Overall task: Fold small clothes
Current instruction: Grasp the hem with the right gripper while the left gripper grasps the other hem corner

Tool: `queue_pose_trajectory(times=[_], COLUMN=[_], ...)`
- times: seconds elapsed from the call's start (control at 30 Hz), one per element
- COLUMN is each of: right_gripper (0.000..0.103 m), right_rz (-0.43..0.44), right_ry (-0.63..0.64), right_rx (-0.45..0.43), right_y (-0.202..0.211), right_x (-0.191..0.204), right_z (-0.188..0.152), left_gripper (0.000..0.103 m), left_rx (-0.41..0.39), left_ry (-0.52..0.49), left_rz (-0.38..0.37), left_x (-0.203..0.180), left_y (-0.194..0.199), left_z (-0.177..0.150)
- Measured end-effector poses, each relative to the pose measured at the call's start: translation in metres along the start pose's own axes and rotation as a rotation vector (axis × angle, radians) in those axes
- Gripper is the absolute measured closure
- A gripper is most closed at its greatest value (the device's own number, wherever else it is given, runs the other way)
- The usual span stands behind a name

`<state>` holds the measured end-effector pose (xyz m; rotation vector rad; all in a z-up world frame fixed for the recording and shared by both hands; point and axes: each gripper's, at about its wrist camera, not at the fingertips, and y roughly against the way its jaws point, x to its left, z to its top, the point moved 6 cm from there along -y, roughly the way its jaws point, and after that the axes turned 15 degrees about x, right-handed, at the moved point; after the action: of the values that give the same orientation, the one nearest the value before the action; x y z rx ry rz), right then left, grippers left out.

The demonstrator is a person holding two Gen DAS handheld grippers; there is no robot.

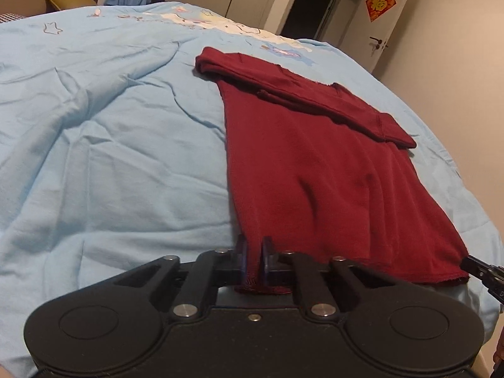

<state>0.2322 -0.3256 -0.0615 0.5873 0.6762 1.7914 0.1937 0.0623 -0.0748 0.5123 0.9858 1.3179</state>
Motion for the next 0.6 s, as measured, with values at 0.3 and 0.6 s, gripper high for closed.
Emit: queue_pose_trajectory(times=[0.3, 0.6], right_gripper=[0.099, 0.099], right_rz=[-0.075, -0.097], right_ry=[0.042, 0.125], right_rx=[-0.101, -0.014], right_y=[0.057, 0.063], right_x=[-0.023, -0.021], right_z=[0.011, -0.011], left_gripper=[0.100, 0.099], left_rx=[-0.118, -0.070], left_ry=[-0.006, -0.045], left_rz=[0.047, 0.061], left_x=[-0.007, -0.005], left_y=[0.059, 0.064], left_z=[0.002, -0.032])
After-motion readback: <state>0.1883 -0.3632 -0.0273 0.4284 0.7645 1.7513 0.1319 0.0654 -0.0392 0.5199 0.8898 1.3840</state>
